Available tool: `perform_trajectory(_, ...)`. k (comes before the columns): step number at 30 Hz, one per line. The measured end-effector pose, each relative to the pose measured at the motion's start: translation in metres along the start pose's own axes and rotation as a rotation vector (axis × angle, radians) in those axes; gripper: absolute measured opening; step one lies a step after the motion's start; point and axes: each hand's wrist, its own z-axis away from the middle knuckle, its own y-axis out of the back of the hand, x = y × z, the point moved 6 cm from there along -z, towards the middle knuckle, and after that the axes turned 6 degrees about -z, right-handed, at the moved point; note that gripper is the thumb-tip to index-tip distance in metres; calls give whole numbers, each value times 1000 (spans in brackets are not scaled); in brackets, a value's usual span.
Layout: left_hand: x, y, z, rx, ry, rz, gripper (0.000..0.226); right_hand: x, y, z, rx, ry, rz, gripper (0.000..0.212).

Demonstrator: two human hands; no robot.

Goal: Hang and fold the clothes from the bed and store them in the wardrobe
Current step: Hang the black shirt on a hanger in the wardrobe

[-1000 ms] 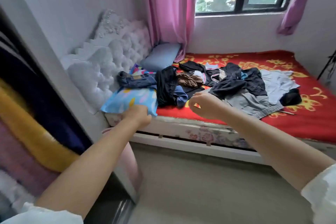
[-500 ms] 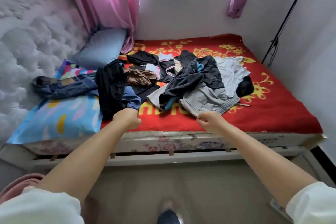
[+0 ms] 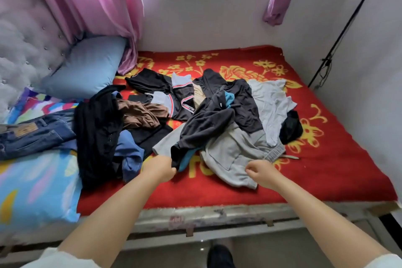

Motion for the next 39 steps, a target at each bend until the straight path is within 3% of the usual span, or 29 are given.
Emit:
perform_trajectory(12, 35, 31, -152, -89, 124, 74, 29, 35, 26, -208, -184, 26, 91, 28)
perform_trajectory(18, 24, 6, -220, -153, 181, 160, 27, 44, -14, -298, -270, -34, 203, 31)
perform_trajectory(22, -2, -13, -260, -128, 279, 176, 27, 18, -45, -349, -336, 45, 351, 44)
perform_trajectory(28, -18, -68, -300, -241, 300, 278, 38, -10, -91, -402, -347, 105, 544, 72)
perform_trajectory(32, -15, -108, -311, -347, 246, 333, 64, -2, -127, -416, -443, 67, 630, 74)
perform_trajectory(36, -12, -125, -318, -349, 241, 441, 75, -3, -131, -425, -224, 127, 657, 34)
perform_trajectory(39, -13, -128, -321, -294, 255, 543, 76, -4, -124, -429, -73, 33, 387, 33)
